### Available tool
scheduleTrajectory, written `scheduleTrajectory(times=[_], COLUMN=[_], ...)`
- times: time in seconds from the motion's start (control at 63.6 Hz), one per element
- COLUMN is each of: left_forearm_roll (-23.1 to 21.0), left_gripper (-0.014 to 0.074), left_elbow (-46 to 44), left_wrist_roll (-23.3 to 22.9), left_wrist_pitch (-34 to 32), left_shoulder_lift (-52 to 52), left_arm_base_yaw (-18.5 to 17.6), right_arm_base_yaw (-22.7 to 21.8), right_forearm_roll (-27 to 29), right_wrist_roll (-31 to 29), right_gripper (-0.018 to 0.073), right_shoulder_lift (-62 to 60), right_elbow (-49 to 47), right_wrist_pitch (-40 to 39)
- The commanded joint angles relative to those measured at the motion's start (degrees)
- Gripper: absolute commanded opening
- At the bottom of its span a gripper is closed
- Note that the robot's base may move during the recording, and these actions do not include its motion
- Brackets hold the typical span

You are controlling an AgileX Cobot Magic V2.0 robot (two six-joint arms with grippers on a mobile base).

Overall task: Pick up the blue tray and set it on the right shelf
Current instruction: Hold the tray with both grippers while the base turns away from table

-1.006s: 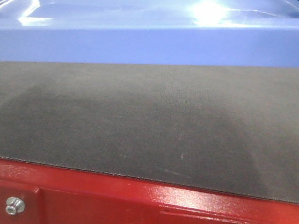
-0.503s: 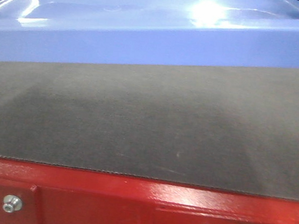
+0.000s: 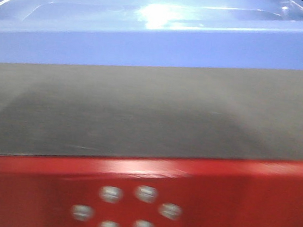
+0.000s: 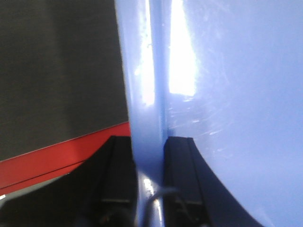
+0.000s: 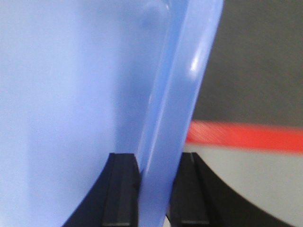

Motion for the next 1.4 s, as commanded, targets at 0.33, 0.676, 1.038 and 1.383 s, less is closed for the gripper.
scheduleTrajectory(times=[0.33,0.676,1.038,1.383], left_forearm_roll=[-1.1,-1.1,-1.1,-1.1], left_gripper=[-0.0048,-0.0048,-0.0048,-0.0048], left_elbow=[-1.13,-1.13,-1.13,-1.13], left_wrist_roll=[2.49,2.49,2.49,2.49], left_wrist_pitch=[1.39,1.39,1.39,1.39], left_shoulder_lift=[-1.55,-1.55,-1.55,-1.55], left_arm_base_yaw=[-0.5,-0.5,-0.5,-0.5], right_arm_base_yaw=[-0.4,-0.4,-0.4,-0.4], right_forearm_roll=[-3.51,-3.51,-3.51,-3.51], right_wrist_roll=[-1.77,-1.77,-1.77,-1.77], right_gripper=[0.0065,0.0065,0.0065,0.0065], right_shoulder_lift=[-2.05,-2.05,-2.05,-2.05], right_elbow=[-1.57,-1.57,-1.57,-1.57], right_wrist_pitch=[-2.29,-2.29,-2.29,-2.29])
